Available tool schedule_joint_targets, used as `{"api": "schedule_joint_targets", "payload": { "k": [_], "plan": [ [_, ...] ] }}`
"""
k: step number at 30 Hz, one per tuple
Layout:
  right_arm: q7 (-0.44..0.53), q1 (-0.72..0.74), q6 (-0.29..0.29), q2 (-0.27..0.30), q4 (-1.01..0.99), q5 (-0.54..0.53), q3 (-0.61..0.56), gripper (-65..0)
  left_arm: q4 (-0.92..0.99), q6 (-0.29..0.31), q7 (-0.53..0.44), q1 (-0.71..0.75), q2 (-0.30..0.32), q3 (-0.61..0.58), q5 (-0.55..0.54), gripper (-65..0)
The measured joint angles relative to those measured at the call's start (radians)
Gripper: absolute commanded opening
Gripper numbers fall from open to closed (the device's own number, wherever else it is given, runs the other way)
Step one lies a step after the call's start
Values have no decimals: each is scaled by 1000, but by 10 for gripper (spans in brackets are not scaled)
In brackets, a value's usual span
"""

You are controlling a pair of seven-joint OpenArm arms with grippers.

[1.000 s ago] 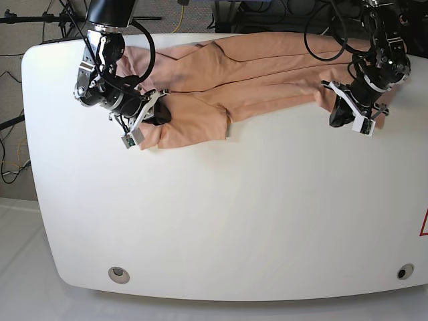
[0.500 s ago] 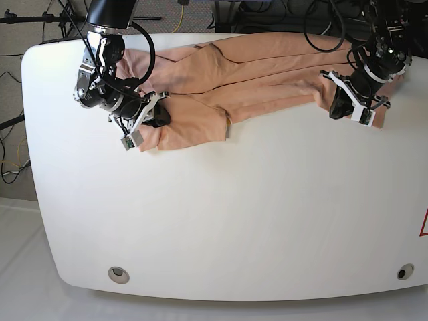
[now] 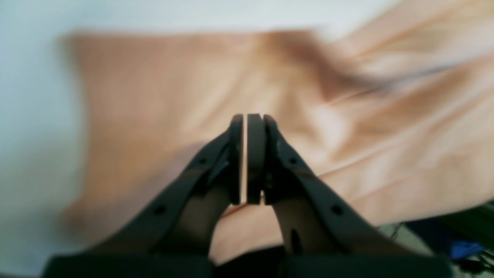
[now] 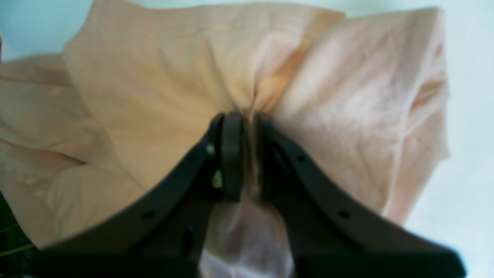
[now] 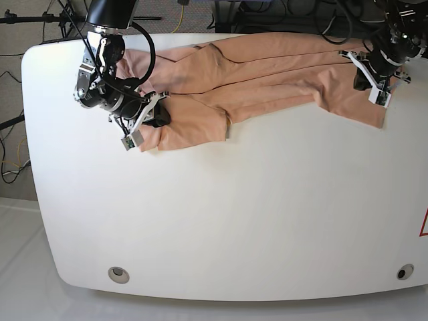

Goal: Fold the T-shirt properly
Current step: 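Pull the shirt end with the left gripper away from the right gripper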

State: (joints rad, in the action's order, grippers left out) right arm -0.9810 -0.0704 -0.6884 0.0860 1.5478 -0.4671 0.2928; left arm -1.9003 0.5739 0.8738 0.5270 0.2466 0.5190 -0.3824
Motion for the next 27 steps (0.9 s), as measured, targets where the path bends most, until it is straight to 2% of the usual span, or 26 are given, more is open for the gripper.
{"api": "schedule_joint_targets", "payload": {
  "k": [8,12,27],
  "plan": [
    [0,0,0,0,-1,0,-4,-597,0,3,124,5,-6,133,-3,-650],
    [0,0,0,0,-1,0,-4,-597,0,2,167,21,-2,158,1,-650],
    [0,-2,0,0,-1,0,-4,-597,72,3,177,29,-6,119,4,-650]
  ]
}}
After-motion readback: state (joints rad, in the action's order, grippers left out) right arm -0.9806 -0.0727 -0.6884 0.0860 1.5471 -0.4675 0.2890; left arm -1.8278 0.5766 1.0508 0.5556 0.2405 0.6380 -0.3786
